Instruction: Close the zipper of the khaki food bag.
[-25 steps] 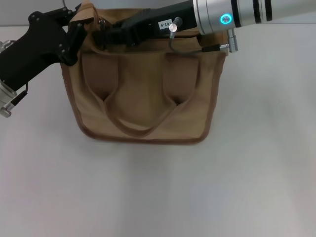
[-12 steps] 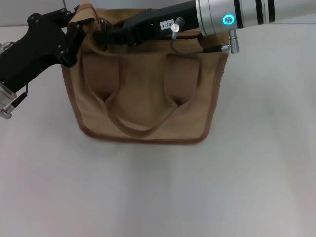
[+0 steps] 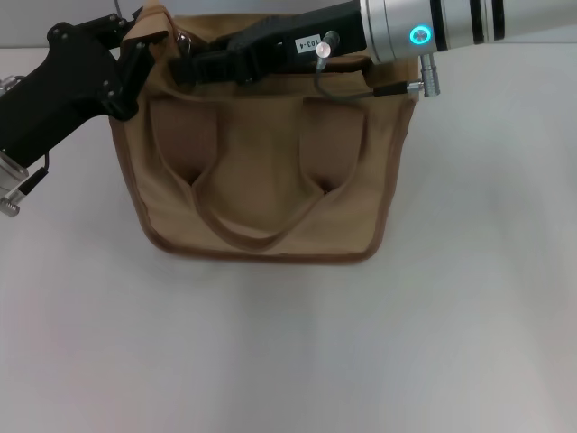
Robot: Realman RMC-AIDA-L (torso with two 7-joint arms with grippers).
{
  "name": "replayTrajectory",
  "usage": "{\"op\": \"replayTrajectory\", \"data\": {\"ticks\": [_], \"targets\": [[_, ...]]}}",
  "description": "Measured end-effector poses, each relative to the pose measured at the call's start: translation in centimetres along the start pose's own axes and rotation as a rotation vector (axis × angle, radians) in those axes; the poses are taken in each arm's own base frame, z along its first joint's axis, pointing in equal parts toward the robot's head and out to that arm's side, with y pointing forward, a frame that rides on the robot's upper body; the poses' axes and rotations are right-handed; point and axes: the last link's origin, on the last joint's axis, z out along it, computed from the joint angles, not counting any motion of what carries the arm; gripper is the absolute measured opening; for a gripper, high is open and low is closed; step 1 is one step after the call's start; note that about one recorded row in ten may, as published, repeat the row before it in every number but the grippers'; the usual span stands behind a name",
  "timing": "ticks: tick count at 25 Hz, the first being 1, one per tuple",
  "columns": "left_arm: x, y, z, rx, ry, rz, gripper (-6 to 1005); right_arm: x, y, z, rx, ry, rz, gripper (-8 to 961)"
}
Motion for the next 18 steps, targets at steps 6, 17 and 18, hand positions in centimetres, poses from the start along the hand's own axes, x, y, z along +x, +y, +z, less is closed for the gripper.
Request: {"op": "replayTrajectory", "data": {"ticks": [6,17,18], "targets": [[0.01,-0.04,-0.02,0.001,-0.001,0.002,76,0.04,-0.03,-0.01,0.001,0.003,-0.001,283],[0.0,-0.01,-0.12,0.0,-0.002,-0.001,80,0.48,-0.22,-0.48,0.012,-0.007,0.006,121],[0.0,-0.01,-0.12,0.0,-0.002,-0.001,81,0.48,-0.22,-0.48,0.012,-0.007,0.006,110]]}}
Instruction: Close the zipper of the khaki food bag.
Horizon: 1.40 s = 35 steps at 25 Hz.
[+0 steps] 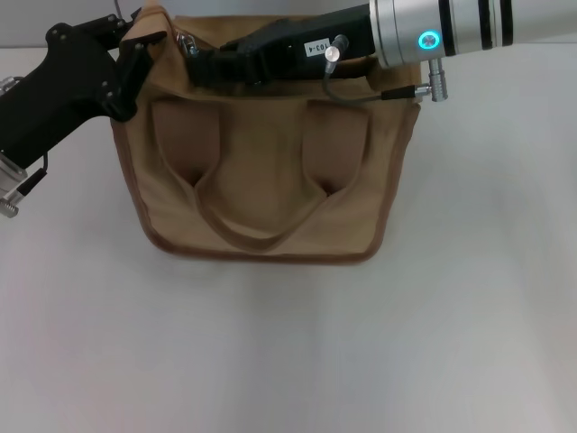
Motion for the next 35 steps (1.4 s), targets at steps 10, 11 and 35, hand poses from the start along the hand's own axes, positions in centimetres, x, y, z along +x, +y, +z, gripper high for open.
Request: {"op": "replayTrajectory", "data": {"ticks": [10,11,35], "targets": [[0.0,0.1,0.1,-0.003,-0.001,-0.001,84,-0.3,0.0,0.2,0.003,-0.002,-0.011,15],[0.0,0.0,0.0,0.0,0.0,-0.002,85,-0.3,0.0,0.2,0.005,-0.002,-0.011,13],[0.4,-0.8,-1.0,0.066,0.021,-0.018,94,5.4,-2.9,-12.8,0.382,-0.041,0.136,4]]}}
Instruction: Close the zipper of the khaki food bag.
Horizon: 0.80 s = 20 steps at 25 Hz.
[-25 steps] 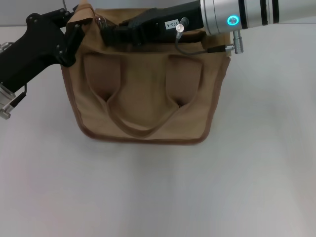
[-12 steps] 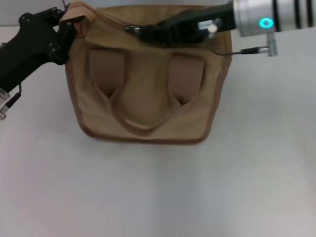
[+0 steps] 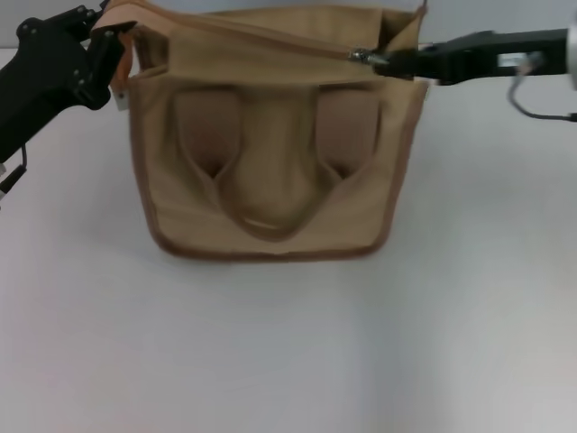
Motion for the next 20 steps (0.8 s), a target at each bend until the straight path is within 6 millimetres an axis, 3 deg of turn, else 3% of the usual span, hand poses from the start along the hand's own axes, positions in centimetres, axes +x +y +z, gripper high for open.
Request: {"op": "replayTrajectory", "data": {"ticks": [1,6,12,20], "targets": [[0.1,-0.1,0.1,0.0,0.002,0.002,94,0.5,-0.5,-0.9,0.012,-0.015,0.016,4],[0.1,-0.1,0.3,-0.001,0.002,0.003,96,0.8,-0.4,-1.6,-0.007,-0.054,0.016,2],[0.1,-0.1,0.5,-0.003,0.002,0.003,98,1.4,0.3,-4.2,-0.132,-0.256,-0.014,64],[0.0,0.0,0.8,-0.007,0.003,-0.001,101,5.8,2.0,-7.1,-0.322,-0.459,-0.143,370]]}}
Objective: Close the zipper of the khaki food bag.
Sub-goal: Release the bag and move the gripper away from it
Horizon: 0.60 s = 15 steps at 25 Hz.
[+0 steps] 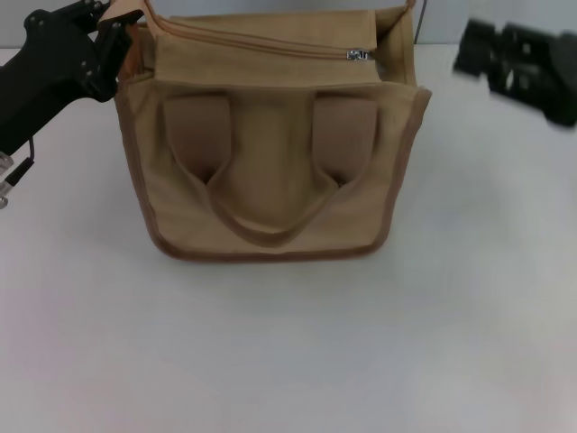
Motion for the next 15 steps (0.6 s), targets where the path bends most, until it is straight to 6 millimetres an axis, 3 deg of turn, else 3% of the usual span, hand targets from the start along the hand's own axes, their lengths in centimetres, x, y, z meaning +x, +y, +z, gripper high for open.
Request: {"op": "replayTrajectory", "data": {"ticks": [6,11,15], "targets": [[-0.1,0.0,0.0,0.001,-0.001,-0.017,104,3.8,2.0,-1.3,-0.135,-0.008,-0.065,544],[-0.1,0.0,-0.4,0.007,-0.005,-0.032,106,8.1,3.6,-1.7,-0.221,0.123,-0.09,659],[-0.2,0.0,-0.7,0.015,-0.009,-0.041,107,9.9,3.9,-1.6,-0.222,0.186,-0.116,746]]}}
